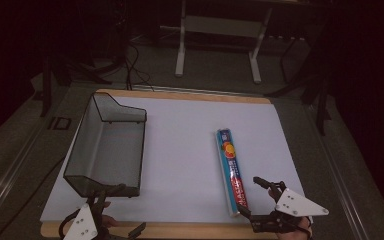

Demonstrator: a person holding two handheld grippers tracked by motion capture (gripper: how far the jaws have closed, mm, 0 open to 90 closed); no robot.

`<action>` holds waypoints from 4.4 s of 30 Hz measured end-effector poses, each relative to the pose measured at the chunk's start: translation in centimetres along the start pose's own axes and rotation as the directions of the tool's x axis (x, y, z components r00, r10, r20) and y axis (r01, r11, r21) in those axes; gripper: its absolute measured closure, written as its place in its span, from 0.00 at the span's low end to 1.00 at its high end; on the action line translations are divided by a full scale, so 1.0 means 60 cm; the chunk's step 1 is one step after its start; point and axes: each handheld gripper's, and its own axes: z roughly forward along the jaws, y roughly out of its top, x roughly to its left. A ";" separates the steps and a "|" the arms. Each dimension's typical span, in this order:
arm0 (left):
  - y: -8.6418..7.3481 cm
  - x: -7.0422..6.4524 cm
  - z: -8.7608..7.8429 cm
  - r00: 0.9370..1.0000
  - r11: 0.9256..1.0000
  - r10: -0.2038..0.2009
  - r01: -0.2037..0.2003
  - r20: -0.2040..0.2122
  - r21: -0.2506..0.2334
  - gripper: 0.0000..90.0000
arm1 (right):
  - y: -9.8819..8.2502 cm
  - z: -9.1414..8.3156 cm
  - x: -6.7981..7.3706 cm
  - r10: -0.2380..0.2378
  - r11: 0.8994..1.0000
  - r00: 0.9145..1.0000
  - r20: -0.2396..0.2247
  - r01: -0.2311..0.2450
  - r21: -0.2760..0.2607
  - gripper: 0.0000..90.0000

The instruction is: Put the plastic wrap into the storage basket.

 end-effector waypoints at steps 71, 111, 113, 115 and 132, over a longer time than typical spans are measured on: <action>-0.005 -0.004 0.031 0.998 0.998 -0.006 0.002 0.062 0.056 0.01 | 0.053 0.188 -0.086 0.151 0.920 0.943 0.298 -0.244 0.305 0.12; -0.005 -0.009 0.030 0.997 0.998 -0.004 0.000 0.072 0.056 0.01 | -0.015 0.283 -0.153 0.379 0.477 0.778 0.501 -0.628 0.614 0.15; -0.005 -0.009 0.030 0.997 0.998 -0.004 0.000 0.072 0.056 0.01 | -0.021 0.291 -0.154 0.368 0.457 0.779 0.508 -0.627 0.631 0.16; -0.006 -0.009 0.030 0.997 0.998 -0.004 0.000 0.072 0.056 0.01 | -0.028 0.299 -0.153 0.343 0.445 0.783 0.520 -0.622 0.644 0.17; -0.007 -0.014 0.033 0.997 0.997 0.020 -0.026 0.071 0.072 0.01 | -0.033 0.298 -0.161 0.435 0.410 0.725 0.534 -0.688 0.599 0.34</action>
